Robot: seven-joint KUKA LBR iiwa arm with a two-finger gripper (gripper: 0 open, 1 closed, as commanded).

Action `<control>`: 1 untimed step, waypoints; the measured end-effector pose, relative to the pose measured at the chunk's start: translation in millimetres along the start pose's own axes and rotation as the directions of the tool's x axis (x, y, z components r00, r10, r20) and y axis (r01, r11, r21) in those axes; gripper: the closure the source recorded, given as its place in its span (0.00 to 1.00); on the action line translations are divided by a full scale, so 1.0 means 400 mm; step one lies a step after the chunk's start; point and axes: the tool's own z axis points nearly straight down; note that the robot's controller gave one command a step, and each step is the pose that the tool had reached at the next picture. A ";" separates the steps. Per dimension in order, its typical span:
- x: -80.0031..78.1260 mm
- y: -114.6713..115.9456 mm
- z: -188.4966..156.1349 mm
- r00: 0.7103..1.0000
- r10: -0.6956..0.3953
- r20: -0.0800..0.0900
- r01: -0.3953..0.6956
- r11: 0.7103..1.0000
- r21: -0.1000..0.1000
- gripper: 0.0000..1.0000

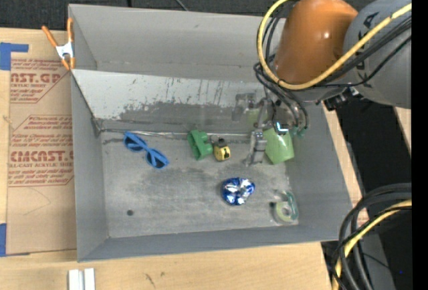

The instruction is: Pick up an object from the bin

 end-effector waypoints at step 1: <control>0.107 -0.175 0.284 0.974 -0.228 0.000 0.228 0.974 -0.002 0.00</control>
Offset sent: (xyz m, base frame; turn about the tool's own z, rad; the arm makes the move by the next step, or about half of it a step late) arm -0.0412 -0.0692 -0.1095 -0.2314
